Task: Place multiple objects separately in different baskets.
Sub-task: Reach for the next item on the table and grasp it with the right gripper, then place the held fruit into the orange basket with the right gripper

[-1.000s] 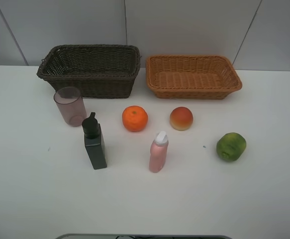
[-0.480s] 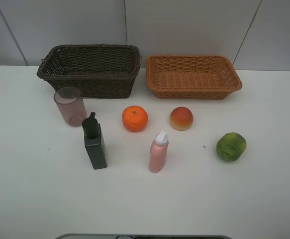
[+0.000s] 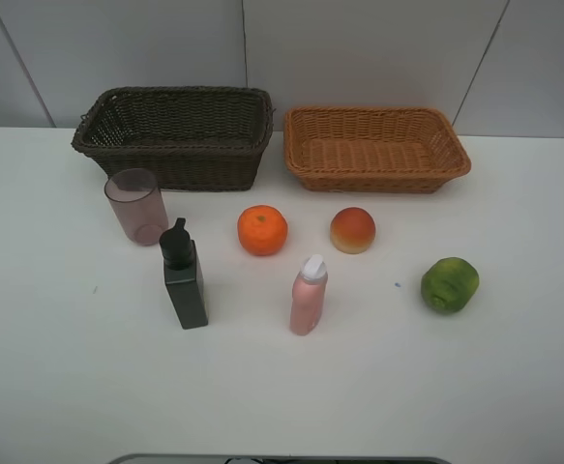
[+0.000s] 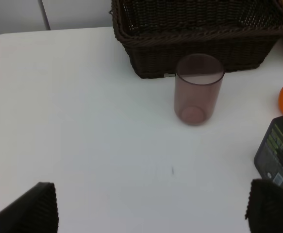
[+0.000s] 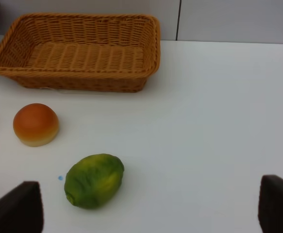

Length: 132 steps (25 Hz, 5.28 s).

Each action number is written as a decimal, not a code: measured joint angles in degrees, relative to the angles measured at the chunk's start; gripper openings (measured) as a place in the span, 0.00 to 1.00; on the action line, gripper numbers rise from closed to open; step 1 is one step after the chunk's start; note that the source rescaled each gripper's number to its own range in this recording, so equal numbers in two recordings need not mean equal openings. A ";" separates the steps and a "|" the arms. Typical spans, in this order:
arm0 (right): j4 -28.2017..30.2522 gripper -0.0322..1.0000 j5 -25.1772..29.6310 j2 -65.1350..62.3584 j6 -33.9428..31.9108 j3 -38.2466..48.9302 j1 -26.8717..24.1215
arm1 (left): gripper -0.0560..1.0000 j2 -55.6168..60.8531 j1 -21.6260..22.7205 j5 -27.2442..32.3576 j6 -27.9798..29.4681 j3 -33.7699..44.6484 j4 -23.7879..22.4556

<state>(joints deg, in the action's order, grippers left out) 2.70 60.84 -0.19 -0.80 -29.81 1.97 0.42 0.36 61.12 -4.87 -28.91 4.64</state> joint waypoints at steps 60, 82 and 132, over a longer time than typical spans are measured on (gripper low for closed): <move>4.20 0.98 -24.06 94.66 -41.67 -15.80 8.30 | 1.00 0.00 0.00 0.00 0.00 0.00 0.00; -0.08 0.98 -27.25 103.16 -42.01 -15.93 9.93 | 1.00 0.00 0.00 0.00 0.00 0.00 0.00; 2.71 0.49 -5.05 104.31 -19.93 -47.90 10.87 | 1.00 0.00 0.00 0.00 0.00 0.00 0.00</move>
<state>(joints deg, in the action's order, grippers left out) 5.41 55.79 104.12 -20.73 -77.70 12.84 0.42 0.36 61.12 -4.87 -28.91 4.64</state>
